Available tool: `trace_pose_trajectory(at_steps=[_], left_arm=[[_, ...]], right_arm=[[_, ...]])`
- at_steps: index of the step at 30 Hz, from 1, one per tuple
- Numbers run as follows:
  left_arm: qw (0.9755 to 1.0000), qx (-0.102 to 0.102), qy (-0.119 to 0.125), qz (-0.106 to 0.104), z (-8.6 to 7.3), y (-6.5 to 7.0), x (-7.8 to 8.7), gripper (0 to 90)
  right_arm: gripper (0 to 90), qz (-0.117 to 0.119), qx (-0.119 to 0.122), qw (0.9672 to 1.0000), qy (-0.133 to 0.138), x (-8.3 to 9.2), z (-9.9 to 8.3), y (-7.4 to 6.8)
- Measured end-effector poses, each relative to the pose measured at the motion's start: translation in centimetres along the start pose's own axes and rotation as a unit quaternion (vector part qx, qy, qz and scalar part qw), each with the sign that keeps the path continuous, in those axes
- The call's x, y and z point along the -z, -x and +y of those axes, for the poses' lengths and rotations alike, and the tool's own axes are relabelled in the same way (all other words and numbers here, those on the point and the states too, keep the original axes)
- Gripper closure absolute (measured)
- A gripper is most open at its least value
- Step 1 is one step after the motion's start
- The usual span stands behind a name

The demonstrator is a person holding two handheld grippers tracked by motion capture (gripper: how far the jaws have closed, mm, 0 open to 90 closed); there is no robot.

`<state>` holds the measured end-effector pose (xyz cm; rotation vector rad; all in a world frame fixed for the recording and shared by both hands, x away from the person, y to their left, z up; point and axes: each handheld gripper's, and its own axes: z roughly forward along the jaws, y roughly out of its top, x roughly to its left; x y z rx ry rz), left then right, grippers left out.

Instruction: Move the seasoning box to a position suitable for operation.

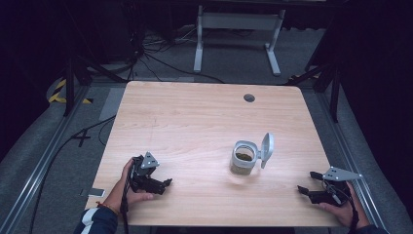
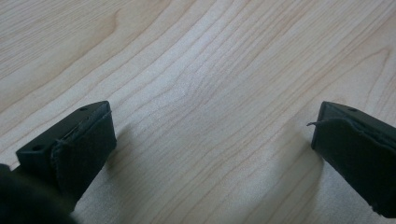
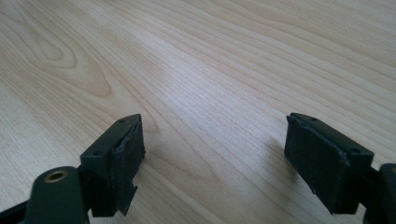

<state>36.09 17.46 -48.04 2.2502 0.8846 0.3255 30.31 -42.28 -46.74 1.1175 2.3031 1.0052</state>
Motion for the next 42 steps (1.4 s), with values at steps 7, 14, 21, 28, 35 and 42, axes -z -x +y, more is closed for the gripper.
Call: trace_pose_trajectory(at_steps=[7, 14, 21, 28, 35, 42], left_arm=[[1.0000, 0.001, 0.002, 0.001, 0.0, 0.1, -0.1, 0.1], [1.0000, 0.002, 0.005, 0.000, 0.0, 0.1, -0.1, 0.3], [1.0000, -0.001, 0.004, 0.001, 0.0, 0.0, -0.1, 0.3], [1.0000, 0.000, 0.000, 0.000, 0.0, 0.1, 0.0, 0.4], [1.0000, 0.000, 0.000, 0.000, 0.0, 0.1, 0.0, 0.4], [1.0000, 0.000, 0.001, -0.001, 0.0, 0.0, 0.0, 0.4]], right_arm=[[20.2, -0.001, 0.000, 1.0000, 0.000, 0.0, 0.0, 0.0], [24.6, -0.001, 0.004, 1.0000, -0.001, 0.2, 0.0, -0.1], [53.0, -0.015, 0.008, 0.9999, 0.003, 1.0, 0.3, 0.1], [82.3, -0.009, 0.021, 0.9991, 0.034, 2.2, 1.5, -0.1], [89.5, -0.008, 0.041, 0.9982, 0.043, 2.7, 3.2, -0.5], [89.8, -0.006, 0.059, 0.9969, 0.053, 3.1, 5.2, -1.1]])
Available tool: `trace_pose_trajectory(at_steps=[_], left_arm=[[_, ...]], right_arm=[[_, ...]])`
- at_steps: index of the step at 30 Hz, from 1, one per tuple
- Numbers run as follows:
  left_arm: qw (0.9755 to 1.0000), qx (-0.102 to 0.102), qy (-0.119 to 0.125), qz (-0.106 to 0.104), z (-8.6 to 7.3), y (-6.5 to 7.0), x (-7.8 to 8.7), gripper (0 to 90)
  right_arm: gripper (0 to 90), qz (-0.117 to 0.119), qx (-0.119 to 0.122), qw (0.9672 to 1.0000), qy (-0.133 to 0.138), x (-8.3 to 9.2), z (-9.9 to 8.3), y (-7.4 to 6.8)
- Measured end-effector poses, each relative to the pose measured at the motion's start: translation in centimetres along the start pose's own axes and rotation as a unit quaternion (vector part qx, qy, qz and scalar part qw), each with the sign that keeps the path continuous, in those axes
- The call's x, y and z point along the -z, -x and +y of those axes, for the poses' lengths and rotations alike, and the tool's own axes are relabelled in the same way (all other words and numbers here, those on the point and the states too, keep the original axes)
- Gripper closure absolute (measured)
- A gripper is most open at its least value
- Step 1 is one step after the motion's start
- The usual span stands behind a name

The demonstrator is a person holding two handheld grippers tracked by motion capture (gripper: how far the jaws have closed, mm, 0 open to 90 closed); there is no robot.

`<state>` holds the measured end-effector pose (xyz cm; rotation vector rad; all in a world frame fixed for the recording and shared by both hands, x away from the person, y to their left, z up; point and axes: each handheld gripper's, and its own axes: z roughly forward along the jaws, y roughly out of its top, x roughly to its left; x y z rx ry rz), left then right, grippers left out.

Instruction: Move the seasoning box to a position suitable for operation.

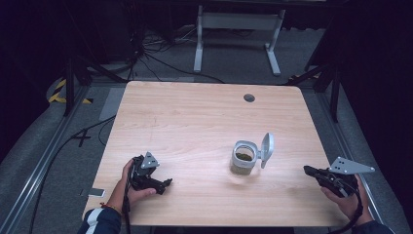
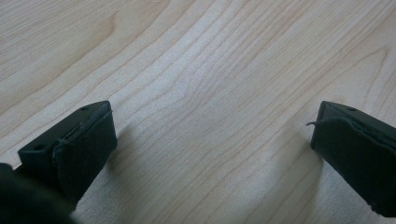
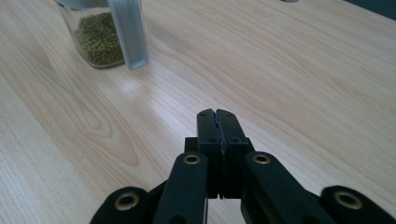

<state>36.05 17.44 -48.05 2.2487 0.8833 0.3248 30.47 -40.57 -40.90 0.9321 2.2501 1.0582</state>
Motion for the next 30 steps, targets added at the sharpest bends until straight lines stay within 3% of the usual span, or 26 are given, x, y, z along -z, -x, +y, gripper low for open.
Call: trace_pose_trajectory(at_steps=[15, 30], left_arm=[[1.0000, 0.001, 0.001, 0.000, 0.0, 0.0, 0.0, 0.4], [1.0000, 0.000, -0.001, 0.001, 0.0, 0.0, 0.0, 0.4]], right_arm=[[89.9, 0.016, 0.036, 0.9990, 0.021, -0.8, 4.2, -1.0], [90.0, 0.034, 0.073, 0.9959, 0.042, -2.4, 8.5, -2.6]])
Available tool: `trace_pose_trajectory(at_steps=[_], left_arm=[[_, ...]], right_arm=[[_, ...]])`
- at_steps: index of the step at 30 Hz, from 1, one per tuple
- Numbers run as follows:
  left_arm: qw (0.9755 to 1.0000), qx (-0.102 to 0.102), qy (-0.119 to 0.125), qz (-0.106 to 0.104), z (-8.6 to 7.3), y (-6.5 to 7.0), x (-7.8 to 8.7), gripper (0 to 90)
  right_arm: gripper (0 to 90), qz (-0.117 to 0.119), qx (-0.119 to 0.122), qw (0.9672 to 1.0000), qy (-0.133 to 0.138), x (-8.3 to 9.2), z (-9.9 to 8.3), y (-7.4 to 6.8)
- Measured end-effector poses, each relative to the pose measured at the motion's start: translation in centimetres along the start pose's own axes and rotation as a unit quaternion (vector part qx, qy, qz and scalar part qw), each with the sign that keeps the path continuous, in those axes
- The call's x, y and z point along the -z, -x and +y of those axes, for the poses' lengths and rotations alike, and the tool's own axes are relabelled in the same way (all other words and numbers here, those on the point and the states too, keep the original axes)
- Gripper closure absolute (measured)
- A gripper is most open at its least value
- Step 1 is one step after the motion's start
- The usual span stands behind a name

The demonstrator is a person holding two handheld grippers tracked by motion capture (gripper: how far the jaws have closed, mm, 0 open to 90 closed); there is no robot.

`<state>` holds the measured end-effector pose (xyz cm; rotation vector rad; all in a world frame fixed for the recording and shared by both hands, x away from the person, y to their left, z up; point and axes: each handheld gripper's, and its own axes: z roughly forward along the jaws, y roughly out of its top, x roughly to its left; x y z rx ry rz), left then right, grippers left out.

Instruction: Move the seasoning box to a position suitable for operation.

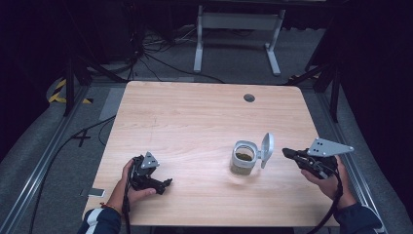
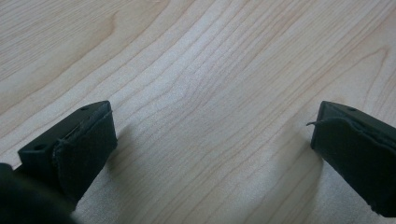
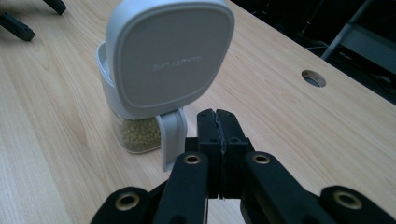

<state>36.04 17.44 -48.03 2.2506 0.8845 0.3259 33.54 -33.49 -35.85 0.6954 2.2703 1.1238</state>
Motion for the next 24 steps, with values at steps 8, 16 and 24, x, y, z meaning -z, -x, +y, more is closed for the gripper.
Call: trace_pose_trajectory(at_steps=[8, 16, 24], left_arm=[[1.0000, 0.000, 0.002, -0.001, 0.0, 0.0, 0.0, 0.4], [1.0000, 0.001, 0.002, -0.001, 0.0, 0.0, 0.0, 0.4], [1.0000, 0.001, 0.002, -0.001, 0.0, 0.0, 0.0, 0.4]], right_arm=[[90.0, 0.008, 0.007, 0.9999, 0.002, -0.7, 0.9, -0.3], [90.0, 0.012, 0.011, 0.9999, 0.003, -1.3, 1.5, -0.5], [90.0, 0.017, 0.015, 0.9997, 0.003, -1.9, 1.9, -0.7]])
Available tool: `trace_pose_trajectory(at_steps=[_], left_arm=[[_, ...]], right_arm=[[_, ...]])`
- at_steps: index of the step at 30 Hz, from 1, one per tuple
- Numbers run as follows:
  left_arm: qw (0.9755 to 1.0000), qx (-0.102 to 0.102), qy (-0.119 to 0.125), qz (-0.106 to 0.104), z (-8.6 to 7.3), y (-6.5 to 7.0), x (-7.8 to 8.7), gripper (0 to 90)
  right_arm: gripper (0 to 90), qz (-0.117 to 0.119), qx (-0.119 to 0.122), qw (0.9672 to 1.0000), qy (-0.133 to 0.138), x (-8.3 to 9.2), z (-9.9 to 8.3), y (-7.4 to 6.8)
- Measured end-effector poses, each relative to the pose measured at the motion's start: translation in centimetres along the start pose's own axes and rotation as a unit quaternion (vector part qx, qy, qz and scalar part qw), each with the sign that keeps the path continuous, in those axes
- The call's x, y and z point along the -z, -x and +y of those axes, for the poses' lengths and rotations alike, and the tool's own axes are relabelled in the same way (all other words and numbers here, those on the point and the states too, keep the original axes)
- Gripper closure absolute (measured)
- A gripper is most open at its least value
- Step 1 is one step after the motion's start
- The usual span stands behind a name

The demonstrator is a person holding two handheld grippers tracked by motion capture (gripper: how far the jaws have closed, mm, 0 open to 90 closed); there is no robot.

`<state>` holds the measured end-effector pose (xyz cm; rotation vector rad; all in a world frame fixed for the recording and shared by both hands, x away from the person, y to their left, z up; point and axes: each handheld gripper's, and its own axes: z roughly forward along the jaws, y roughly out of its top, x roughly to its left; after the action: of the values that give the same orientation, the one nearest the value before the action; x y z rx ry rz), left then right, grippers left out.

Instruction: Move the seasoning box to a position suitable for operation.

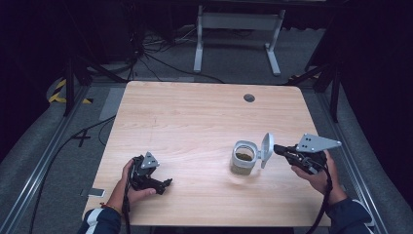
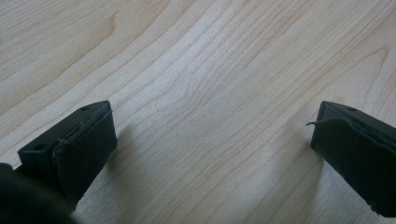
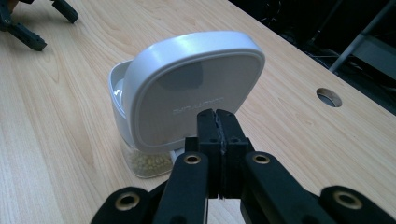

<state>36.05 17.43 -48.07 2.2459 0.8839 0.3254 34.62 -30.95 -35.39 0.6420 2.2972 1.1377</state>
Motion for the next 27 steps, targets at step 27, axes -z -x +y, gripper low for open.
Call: trace_pose_trajectory(at_steps=[27], left_arm=[[1.0000, 0.000, 0.000, 0.000, 0.0, 0.0, 0.0, 0.4]], right_arm=[[90.0, 0.021, 0.009, 0.9997, 0.007, -1.5, 1.2, -0.9]])
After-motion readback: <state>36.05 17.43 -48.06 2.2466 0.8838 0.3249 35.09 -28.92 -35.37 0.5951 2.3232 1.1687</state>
